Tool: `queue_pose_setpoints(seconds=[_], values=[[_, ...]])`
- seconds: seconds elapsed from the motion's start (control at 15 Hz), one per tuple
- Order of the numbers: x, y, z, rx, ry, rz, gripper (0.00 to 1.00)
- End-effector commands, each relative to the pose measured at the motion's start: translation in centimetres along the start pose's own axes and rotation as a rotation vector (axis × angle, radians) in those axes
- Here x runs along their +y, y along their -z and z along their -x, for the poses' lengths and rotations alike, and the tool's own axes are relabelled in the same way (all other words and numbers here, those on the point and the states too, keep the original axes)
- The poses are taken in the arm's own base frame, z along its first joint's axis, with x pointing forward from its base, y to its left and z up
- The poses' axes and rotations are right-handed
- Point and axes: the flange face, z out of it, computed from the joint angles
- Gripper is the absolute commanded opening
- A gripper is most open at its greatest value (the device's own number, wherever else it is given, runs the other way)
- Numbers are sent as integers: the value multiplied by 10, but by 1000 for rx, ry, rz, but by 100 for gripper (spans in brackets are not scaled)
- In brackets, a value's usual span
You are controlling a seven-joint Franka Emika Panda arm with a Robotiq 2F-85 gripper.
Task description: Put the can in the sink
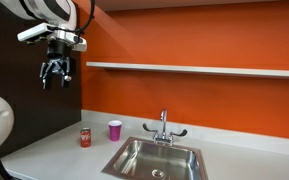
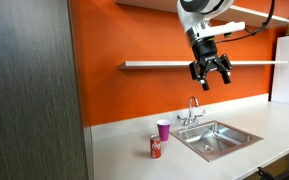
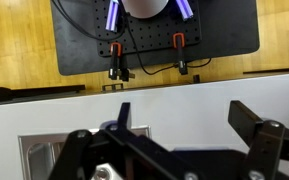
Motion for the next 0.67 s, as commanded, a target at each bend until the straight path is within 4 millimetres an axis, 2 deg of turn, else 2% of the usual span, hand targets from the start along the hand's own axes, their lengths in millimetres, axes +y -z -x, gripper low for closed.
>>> queue_pose_setpoints(seconds=[0.0, 0.33, 0.6], values=[[-9, -1, -10, 41, 120, -1, 100], [-24, -8, -24, 98, 303, -18, 100], [-28, -15, -39, 152, 354, -46, 100]])
